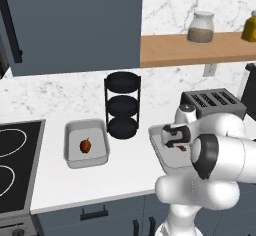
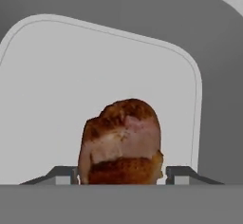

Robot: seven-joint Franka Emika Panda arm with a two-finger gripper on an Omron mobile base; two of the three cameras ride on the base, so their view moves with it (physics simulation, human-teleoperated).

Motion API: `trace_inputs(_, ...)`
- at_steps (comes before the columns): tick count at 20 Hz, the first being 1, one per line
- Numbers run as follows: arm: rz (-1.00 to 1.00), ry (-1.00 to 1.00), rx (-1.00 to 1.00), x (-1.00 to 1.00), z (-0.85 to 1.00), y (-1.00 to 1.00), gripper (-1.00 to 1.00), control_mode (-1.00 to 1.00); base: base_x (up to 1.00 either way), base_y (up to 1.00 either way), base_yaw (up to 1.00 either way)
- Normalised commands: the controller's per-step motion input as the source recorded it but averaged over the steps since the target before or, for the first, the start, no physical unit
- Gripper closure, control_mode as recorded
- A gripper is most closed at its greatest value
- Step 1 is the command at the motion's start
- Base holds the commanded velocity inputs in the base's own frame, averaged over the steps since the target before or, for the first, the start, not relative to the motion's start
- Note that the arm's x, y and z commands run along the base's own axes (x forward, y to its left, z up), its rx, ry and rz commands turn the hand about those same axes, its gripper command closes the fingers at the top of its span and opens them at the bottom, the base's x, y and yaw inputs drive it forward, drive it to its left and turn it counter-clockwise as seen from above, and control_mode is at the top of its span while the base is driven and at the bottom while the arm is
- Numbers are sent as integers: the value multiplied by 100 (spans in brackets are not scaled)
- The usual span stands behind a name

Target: Place one bell pepper and one chicken drumstick in each tupperware on the nearby counter, to pack two identical lunches.

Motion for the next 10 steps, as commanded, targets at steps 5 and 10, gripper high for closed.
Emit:
trace_inputs(5,0,-9,0,1,13,0,-100,-100,0,0,0)
trace_inputs(10,0,-20,0,-81,54,0,-100,-100,0,0,0)
